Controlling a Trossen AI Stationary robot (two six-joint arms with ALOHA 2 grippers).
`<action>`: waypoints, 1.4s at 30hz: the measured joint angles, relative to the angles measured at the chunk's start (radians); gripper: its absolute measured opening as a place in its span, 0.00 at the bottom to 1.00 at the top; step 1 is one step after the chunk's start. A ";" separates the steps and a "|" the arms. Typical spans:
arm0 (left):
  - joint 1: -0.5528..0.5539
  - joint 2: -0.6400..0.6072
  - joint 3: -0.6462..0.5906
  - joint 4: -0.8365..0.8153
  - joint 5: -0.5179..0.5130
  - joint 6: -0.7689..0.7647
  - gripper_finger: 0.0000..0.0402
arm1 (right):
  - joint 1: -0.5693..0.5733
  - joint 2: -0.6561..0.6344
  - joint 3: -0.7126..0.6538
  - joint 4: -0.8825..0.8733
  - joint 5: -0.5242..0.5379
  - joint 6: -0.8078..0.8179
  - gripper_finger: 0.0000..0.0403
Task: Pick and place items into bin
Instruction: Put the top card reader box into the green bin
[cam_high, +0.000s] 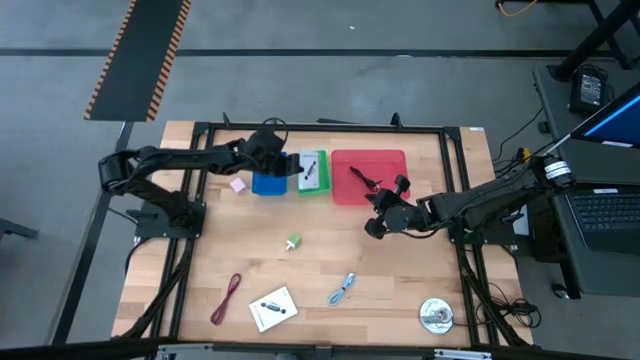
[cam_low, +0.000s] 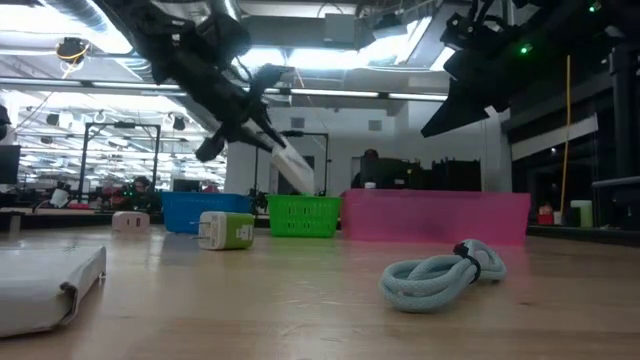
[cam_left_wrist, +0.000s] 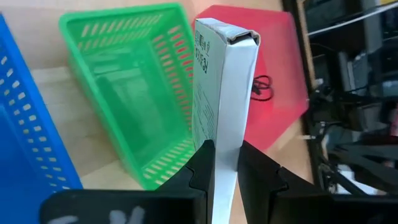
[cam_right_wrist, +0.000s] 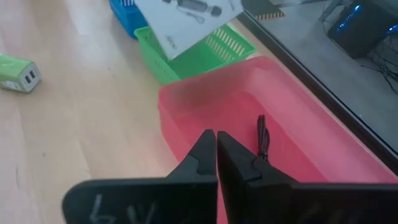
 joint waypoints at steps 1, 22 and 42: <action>0.000 0.012 0.000 0.005 0.000 -0.008 0.11 | 0.000 0.000 0.000 0.000 0.000 0.000 0.00; 0.031 0.114 0.000 0.108 0.060 -0.090 0.14 | 0.000 0.000 0.000 -0.008 -0.001 0.001 0.00; 0.032 0.114 -0.001 0.108 0.079 -0.106 0.20 | 0.000 0.000 0.000 -0.008 0.000 0.004 0.00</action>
